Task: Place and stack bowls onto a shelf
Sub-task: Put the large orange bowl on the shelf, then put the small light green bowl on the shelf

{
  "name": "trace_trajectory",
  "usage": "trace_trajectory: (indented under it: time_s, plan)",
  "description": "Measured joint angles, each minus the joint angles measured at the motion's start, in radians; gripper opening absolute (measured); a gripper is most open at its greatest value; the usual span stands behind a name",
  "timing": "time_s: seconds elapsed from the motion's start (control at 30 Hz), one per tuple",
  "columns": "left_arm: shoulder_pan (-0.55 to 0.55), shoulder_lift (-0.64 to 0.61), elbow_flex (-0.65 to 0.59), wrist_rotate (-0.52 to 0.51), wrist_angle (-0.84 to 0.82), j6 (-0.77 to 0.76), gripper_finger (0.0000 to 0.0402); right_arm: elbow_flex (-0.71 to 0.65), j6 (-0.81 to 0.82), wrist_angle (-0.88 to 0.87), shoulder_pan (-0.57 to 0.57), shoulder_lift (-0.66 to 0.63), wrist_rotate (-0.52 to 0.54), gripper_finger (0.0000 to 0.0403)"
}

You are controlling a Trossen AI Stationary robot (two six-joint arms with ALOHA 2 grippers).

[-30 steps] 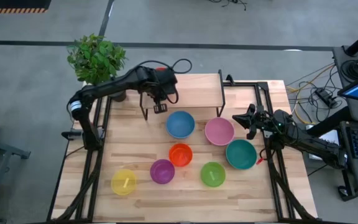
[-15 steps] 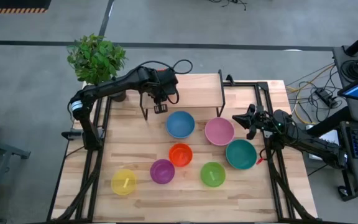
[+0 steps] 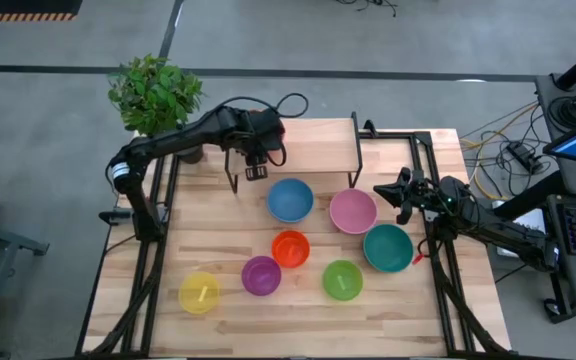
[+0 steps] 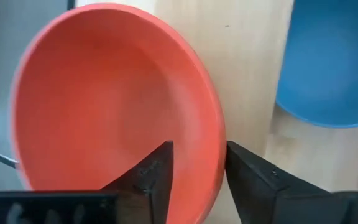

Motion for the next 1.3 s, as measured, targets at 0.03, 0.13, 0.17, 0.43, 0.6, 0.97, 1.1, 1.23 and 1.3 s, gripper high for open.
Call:
trace_trajectory:
  time_s: [0.03,0.13,0.17,0.43,0.6,0.97,1.1,1.23,1.3]
  plan:
    - [0.000,-0.010,0.000,-0.007,0.000,0.006,0.0136,0.000,0.000,0.000,0.000,0.000,0.000,0.0009]
    - [0.000,-0.042,0.000,-0.008,0.000,0.007,0.0147,0.000,0.000,0.000,0.000,0.000,0.000,0.0009]
    - [0.000,-0.051,0.003,-0.008,-0.001,0.006,0.0149,0.000,0.000,0.000,0.000,0.000,0.000,0.0009]
    - [-0.010,-0.156,0.016,0.114,0.042,-0.120,0.0151,0.000,0.020,0.027,0.000,0.000,-0.005,0.0009]
    - [-0.064,-0.241,-0.017,0.141,0.092,-0.244,0.0151,0.000,0.077,0.092,0.001,0.000,-0.072,0.0009]
    - [-0.360,-0.554,-0.434,0.142,0.591,-0.344,0.0151,0.000,0.166,0.276,0.103,0.000,-0.080,0.0009]
    - [-0.468,-0.650,-0.609,0.093,0.808,-0.354,0.0151,0.009,0.185,0.301,0.121,0.001,-0.047,0.0009]
    - [-0.537,-0.716,-0.740,-0.011,0.962,-0.338,0.0151,0.063,0.178,0.288,0.129,0.037,-0.028,0.0009]
    - [-0.550,-0.737,-0.787,-0.040,1.012,-0.336,0.0151,0.101,0.160,0.288,0.130,0.072,-0.028,0.0009]
